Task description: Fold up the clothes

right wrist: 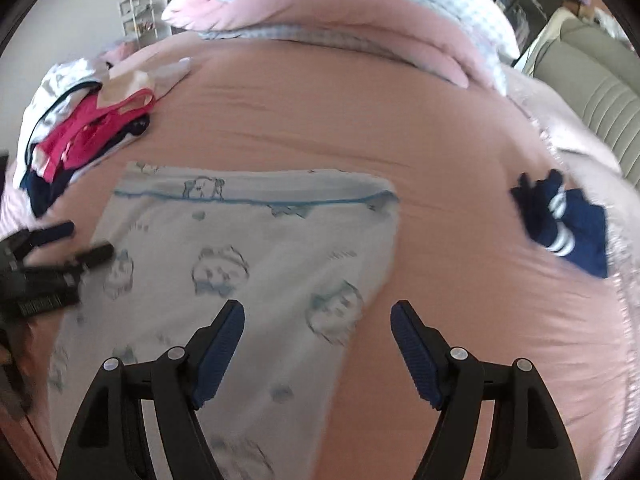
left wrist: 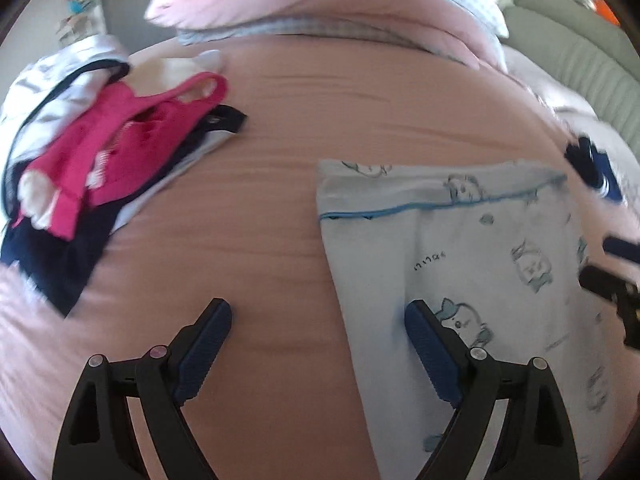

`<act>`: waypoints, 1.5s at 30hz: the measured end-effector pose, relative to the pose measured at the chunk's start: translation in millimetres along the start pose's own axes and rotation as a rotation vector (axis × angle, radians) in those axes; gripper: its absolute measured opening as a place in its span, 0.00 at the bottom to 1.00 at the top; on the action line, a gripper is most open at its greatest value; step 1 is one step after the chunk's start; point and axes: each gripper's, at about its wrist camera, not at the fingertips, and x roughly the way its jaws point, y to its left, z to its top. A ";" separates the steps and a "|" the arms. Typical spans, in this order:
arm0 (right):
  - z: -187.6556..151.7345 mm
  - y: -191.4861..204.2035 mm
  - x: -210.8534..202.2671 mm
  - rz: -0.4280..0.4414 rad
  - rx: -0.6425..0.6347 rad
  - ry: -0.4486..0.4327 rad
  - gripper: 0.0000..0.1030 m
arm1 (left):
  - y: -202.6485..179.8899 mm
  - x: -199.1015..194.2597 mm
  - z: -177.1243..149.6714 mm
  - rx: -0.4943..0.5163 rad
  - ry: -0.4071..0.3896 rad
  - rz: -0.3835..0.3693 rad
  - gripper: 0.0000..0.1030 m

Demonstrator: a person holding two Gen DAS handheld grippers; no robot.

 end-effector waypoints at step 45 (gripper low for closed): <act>-47.1 -12.2 -0.6 -0.079 -0.016 0.120 0.73 | -61.9 -54.5 -48.4 0.370 0.002 0.162 0.90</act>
